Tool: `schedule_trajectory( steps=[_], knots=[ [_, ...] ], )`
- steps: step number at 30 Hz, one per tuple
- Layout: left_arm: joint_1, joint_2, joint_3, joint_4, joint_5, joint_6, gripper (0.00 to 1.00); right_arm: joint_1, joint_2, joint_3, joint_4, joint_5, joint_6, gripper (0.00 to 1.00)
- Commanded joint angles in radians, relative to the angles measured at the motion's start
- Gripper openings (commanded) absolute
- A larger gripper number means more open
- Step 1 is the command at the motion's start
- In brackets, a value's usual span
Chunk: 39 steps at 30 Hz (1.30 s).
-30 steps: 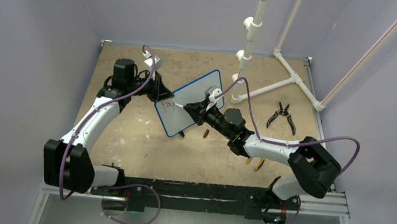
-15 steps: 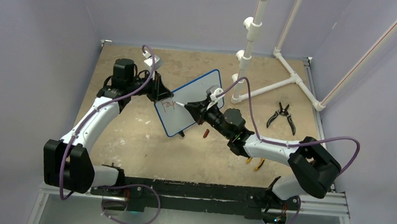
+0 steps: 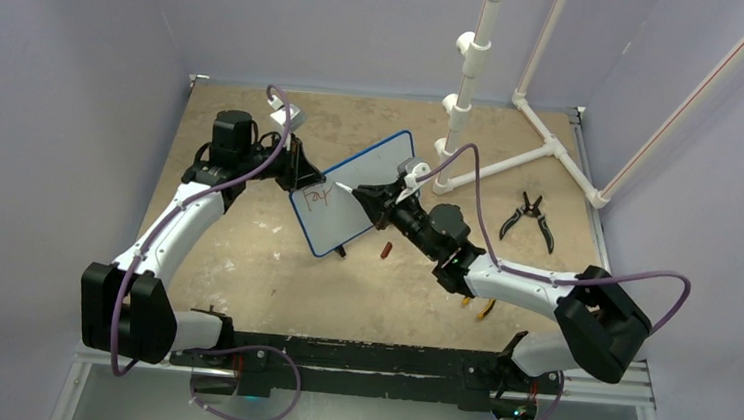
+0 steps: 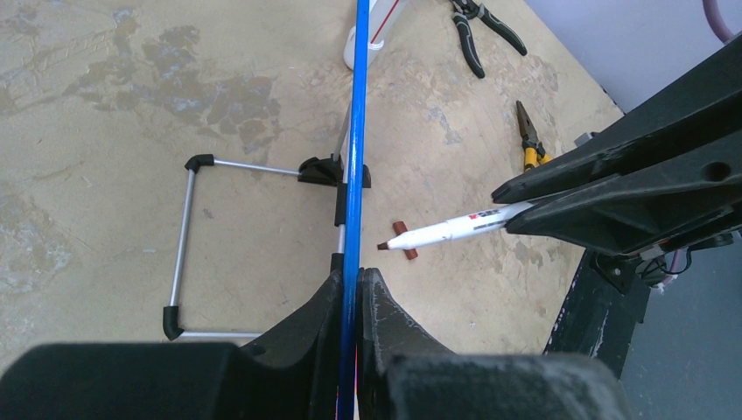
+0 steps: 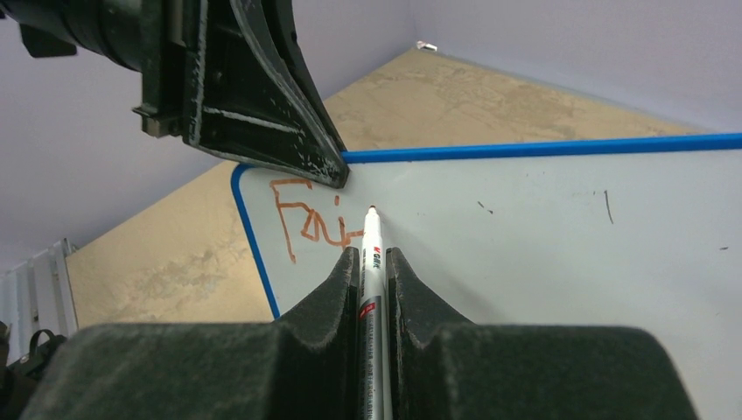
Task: Write a sentence on the whiteboard
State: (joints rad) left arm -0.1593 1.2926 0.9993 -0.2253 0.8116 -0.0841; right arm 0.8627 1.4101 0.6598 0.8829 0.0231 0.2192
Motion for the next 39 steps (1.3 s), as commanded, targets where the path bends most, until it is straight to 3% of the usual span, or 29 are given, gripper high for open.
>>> schedule_trajectory(
  steps=[1,25,39],
  knots=[
    [0.004,-0.027,-0.011,0.010,-0.015,0.016,0.00,-0.004,-0.048,0.000,0.016,-0.021,-0.012,0.00],
    [0.004,-0.027,-0.012,0.018,-0.020,0.014,0.00,-0.004,0.061,0.098,0.017,-0.035,-0.043,0.00],
    [0.004,-0.028,-0.011,0.018,-0.022,0.015,0.00,-0.002,0.048,0.022,-0.038,-0.026,-0.013,0.00]
  ],
)
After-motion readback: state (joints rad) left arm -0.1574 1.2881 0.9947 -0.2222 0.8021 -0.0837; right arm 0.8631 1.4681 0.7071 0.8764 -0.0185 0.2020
